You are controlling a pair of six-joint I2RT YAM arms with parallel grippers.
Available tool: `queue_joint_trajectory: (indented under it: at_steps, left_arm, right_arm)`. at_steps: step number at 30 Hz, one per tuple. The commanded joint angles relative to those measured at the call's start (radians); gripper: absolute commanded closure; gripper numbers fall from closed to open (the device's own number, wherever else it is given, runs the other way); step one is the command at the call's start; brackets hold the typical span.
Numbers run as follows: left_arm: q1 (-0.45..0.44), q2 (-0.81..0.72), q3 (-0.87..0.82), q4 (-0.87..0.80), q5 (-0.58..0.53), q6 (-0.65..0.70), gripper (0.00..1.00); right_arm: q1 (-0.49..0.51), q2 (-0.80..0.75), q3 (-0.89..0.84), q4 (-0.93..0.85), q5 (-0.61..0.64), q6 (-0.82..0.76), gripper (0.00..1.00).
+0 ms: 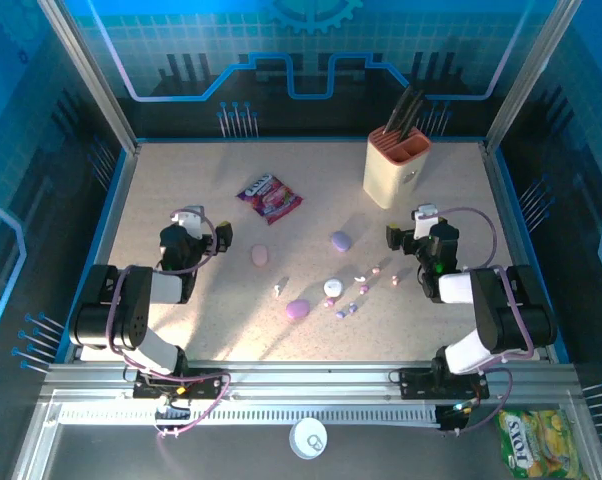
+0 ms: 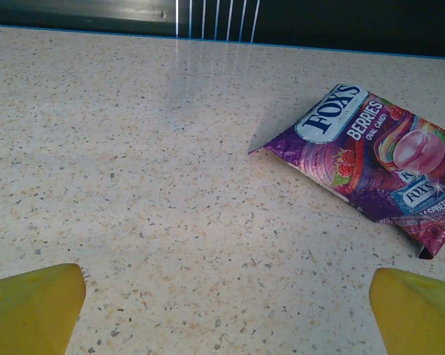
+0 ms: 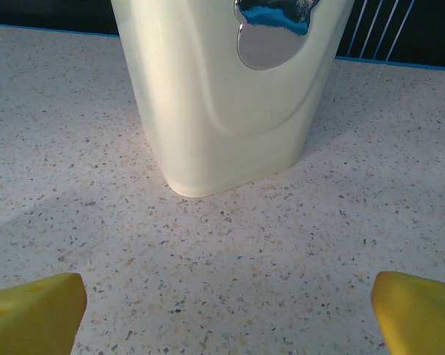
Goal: Insert wireless bluetooth earbuds into charging case
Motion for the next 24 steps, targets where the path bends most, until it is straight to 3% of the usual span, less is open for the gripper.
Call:
queue_joint_trajectory:
  at_steps: [1,24]
  left_arm:
    - [-0.003,0.002,0.02,-0.001,-0.008,-0.001,0.01]
    - [-0.005,-0.001,0.019,0.001,-0.022,-0.003,0.01]
  right_arm:
    - [0.008,0.008,0.018,0.011,-0.01,-0.014,0.0]
    - [0.007,0.008,0.012,0.022,0.004,-0.005,0.0]
